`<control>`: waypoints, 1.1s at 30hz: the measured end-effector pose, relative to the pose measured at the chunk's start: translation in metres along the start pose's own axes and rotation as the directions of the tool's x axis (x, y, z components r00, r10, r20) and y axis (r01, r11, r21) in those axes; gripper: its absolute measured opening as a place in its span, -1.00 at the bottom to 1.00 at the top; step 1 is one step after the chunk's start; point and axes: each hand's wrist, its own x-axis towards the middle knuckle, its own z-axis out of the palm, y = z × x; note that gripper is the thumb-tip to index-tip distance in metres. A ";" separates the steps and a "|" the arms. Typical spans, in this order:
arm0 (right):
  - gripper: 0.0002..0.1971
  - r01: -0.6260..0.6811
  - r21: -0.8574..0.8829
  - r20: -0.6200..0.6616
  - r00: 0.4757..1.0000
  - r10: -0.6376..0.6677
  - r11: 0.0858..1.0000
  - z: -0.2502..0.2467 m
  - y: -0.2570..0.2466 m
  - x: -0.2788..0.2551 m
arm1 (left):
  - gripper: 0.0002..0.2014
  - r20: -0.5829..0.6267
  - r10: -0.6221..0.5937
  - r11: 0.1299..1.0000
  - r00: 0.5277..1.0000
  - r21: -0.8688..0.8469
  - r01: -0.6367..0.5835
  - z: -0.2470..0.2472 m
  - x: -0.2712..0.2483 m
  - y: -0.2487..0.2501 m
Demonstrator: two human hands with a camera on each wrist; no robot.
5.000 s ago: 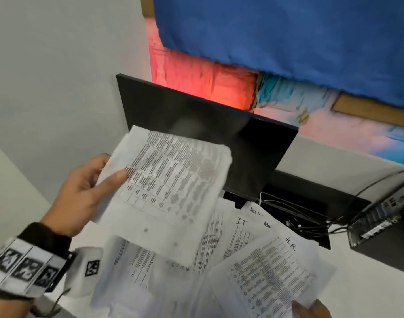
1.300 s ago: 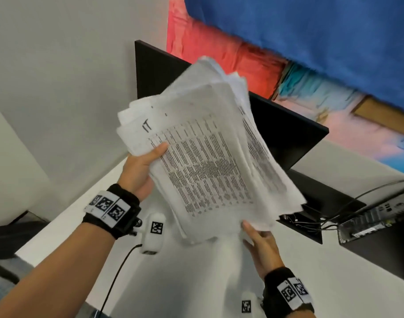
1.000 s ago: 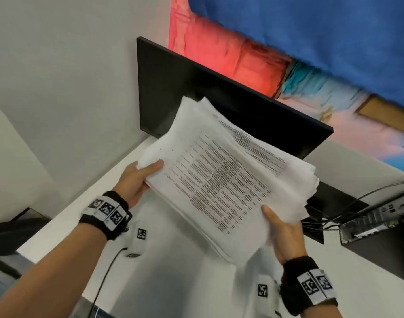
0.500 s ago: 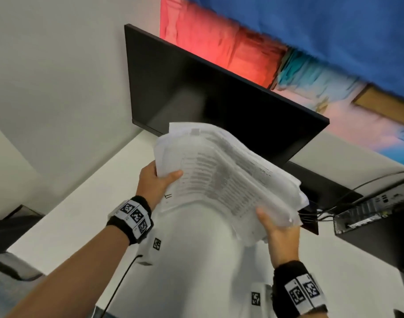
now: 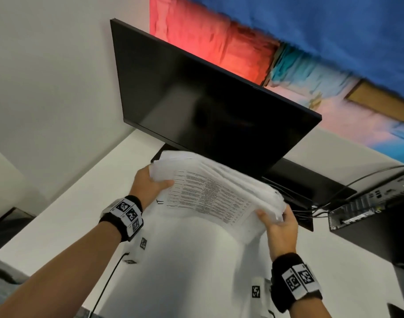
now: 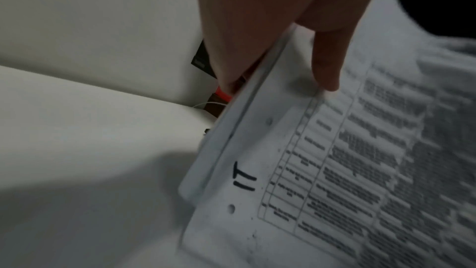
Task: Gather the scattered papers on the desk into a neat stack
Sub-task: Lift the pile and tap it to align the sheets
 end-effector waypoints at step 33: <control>-0.64 -0.186 0.374 -0.021 0.978 0.209 0.909 -0.011 0.009 0.027 | -0.56 0.142 -0.070 0.996 0.987 0.067 0.061 0.004 0.002 0.012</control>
